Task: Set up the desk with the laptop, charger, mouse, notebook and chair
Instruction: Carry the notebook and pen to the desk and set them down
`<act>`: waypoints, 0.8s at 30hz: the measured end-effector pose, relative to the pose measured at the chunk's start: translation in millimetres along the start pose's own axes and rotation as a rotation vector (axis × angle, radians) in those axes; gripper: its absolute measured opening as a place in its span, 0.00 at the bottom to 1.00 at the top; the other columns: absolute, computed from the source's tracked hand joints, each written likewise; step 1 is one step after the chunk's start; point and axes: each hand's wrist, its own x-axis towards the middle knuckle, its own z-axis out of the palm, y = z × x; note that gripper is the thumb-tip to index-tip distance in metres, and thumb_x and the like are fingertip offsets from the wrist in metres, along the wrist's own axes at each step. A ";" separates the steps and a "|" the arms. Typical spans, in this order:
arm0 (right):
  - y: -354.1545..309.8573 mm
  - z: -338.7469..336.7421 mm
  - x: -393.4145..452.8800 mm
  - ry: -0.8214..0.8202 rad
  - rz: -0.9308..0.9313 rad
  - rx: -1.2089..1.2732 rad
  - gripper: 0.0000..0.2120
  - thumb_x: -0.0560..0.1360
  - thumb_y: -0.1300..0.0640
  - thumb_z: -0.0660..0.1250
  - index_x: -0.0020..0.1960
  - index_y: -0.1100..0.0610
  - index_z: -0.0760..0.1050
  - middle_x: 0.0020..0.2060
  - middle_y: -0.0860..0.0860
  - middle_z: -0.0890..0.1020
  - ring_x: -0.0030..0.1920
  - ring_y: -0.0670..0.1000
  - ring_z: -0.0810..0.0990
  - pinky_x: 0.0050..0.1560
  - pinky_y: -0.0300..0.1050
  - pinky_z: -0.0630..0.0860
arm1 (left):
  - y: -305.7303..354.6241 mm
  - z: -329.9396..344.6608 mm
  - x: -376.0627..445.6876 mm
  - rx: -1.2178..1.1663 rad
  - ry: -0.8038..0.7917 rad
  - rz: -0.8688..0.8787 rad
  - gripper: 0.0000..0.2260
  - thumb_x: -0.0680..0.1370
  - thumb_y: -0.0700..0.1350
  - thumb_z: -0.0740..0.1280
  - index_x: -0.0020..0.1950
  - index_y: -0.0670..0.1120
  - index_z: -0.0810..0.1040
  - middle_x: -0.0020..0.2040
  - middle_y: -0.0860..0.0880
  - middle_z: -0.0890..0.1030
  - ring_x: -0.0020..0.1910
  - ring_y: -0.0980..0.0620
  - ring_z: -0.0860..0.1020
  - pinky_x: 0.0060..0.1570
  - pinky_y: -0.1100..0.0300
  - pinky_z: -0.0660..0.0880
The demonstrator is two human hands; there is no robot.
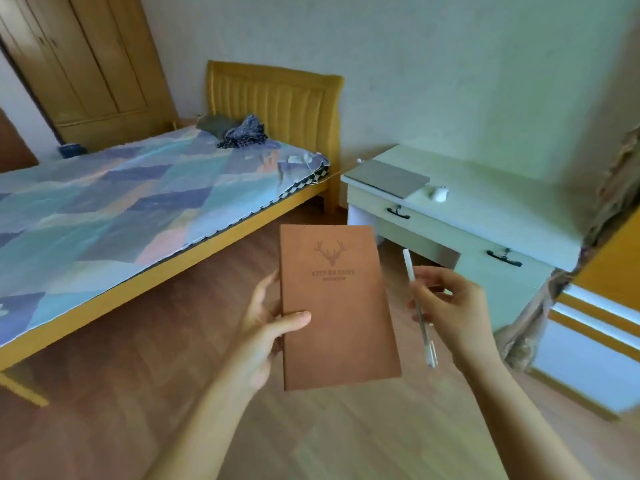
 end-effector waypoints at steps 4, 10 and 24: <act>13.5 -16.1 62.2 0.141 0.049 -0.002 0.09 0.74 0.65 0.66 0.46 0.53 0.80 0.35 0.47 0.81 0.33 0.53 0.82 0.36 0.53 0.83 | -1.6 41.7 96.5 0.001 -0.136 -0.060 0.37 0.62 0.35 0.74 0.67 0.57 0.70 0.55 0.50 0.84 0.55 0.49 0.82 0.50 0.50 0.75; 48.7 -52.6 179.2 0.288 0.075 -0.061 0.07 0.75 0.63 0.67 0.49 0.52 0.80 0.40 0.48 0.81 0.35 0.53 0.84 0.36 0.52 0.83 | -25.7 124.4 233.1 -0.005 -0.277 -0.144 0.36 0.61 0.33 0.75 0.65 0.57 0.71 0.54 0.48 0.84 0.54 0.46 0.82 0.55 0.45 0.75; 124.5 -131.2 463.6 0.437 0.208 -0.092 0.08 0.75 0.64 0.66 0.53 0.58 0.79 0.42 0.52 0.81 0.35 0.52 0.84 0.34 0.44 0.82 | -72.2 299.6 509.2 0.019 -0.433 -0.305 0.35 0.64 0.32 0.75 0.66 0.57 0.72 0.58 0.45 0.83 0.57 0.42 0.81 0.51 0.50 0.76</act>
